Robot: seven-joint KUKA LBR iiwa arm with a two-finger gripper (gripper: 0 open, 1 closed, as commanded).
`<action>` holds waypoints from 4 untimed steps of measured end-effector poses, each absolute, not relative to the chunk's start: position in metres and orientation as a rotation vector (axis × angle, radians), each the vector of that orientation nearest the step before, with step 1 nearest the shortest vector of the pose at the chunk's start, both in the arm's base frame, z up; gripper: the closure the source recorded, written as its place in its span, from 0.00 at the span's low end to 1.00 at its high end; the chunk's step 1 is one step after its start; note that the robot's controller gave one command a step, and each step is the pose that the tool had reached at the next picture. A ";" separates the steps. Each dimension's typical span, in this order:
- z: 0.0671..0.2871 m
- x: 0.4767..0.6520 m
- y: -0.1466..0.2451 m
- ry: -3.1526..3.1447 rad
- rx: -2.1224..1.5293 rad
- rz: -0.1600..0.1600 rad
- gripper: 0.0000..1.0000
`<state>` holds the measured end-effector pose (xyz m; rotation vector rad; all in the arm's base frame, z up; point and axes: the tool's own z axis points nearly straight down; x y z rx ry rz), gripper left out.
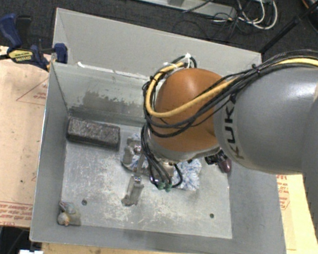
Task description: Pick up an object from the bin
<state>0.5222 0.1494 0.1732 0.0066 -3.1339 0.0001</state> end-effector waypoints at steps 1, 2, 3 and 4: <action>0.178 0.524 0.149 -3.142 0.001 -0.002 0.00; 0.221 0.544 0.119 -3.136 0.050 -0.002 0.00; 0.250 0.561 0.101 -3.152 0.069 0.000 0.00; 0.193 0.565 0.085 -3.143 0.194 -0.003 0.00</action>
Offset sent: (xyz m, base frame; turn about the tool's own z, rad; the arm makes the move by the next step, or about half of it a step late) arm 0.0389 -0.0578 0.0840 -0.0422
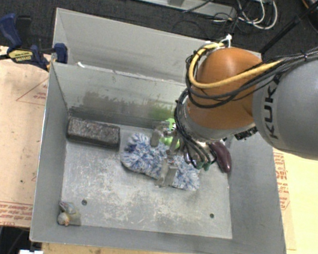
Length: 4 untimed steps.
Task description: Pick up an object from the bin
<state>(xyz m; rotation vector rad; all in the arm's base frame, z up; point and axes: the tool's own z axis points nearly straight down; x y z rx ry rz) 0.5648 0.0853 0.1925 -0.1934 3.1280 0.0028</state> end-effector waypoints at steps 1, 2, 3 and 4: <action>0.140 0.554 0.065 3.136 -0.162 0.002 0.00; 0.128 0.582 0.060 3.126 -0.290 0.002 0.00; 0.080 0.596 0.071 3.116 -0.341 0.004 1.00; 0.080 0.595 0.071 3.117 -0.340 0.004 1.00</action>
Offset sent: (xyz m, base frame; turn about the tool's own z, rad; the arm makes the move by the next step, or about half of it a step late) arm 0.0301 -0.0284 -0.0709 -0.0918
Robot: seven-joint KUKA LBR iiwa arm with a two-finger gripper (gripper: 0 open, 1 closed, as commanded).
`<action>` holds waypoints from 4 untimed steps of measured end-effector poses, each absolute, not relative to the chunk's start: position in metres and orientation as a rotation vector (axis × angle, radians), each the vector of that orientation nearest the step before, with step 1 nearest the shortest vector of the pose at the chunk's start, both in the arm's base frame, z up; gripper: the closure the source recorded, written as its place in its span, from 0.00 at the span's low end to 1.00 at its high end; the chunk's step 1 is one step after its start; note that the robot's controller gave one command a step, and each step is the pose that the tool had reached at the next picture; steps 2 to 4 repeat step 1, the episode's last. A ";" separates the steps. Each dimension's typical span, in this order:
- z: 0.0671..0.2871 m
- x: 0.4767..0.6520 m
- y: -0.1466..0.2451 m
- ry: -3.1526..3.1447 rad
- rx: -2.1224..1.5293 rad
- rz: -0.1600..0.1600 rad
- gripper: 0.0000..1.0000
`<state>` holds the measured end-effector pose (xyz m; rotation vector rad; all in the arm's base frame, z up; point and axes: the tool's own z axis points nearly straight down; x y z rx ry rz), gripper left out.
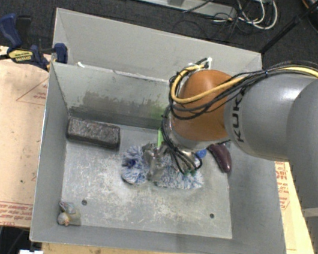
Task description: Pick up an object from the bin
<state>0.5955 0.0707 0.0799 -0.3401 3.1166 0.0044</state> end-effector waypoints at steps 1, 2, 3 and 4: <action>0.229 0.580 0.075 3.111 -0.396 0.002 1.00; 0.229 0.580 0.075 3.111 -0.396 0.002 1.00; 0.229 0.580 0.075 3.111 -0.396 0.002 1.00; 0.229 0.580 0.075 3.111 -0.396 0.002 1.00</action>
Offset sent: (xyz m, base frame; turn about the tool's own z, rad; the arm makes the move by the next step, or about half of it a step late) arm 0.0000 0.0000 0.0000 0.0000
